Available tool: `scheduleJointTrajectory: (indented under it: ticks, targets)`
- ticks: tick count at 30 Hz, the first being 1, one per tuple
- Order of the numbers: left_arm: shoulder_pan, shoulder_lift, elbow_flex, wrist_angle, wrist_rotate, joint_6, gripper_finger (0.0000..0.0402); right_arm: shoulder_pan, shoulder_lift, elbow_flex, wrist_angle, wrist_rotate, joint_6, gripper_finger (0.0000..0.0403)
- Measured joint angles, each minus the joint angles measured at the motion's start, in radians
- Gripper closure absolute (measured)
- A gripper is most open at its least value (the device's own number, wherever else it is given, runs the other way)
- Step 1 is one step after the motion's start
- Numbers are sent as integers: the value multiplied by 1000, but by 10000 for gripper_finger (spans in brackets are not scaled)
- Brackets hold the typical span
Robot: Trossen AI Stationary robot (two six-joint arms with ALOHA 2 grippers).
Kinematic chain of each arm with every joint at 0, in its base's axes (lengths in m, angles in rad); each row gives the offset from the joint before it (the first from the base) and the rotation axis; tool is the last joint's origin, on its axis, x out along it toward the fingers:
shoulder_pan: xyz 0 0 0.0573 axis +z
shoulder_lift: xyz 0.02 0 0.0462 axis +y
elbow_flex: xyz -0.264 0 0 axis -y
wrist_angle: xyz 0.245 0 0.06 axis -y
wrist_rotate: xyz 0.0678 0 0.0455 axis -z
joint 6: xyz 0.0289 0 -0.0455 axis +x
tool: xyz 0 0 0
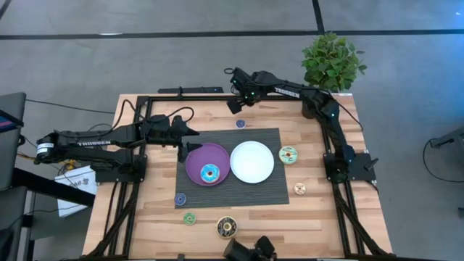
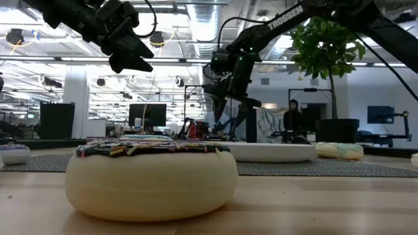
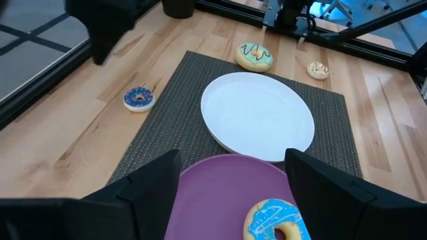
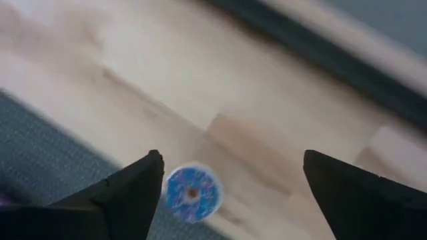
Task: Pick & Place donuts
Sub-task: Put the small dark blue donut on the white plate
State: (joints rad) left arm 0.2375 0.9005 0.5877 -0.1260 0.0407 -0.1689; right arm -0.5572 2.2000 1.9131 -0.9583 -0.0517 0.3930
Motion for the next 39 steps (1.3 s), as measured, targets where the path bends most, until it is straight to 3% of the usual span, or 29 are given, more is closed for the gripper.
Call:
scheduleJointTrajectory:
  ticks: [11,20,32,39]
  targets:
    - [0,0,0,2,-15,4,139,78,119,99,-143,-11,0,47]
    - [0,0,0,2,-3,3,139,92,223,183,-245,-31,37,79]
    - [0,0,0,3,-2,2,139,69,229,213,-292,-66,71,85]
    - [0,0,0,3,-2,0,139,57,229,213,-303,-141,79,85]
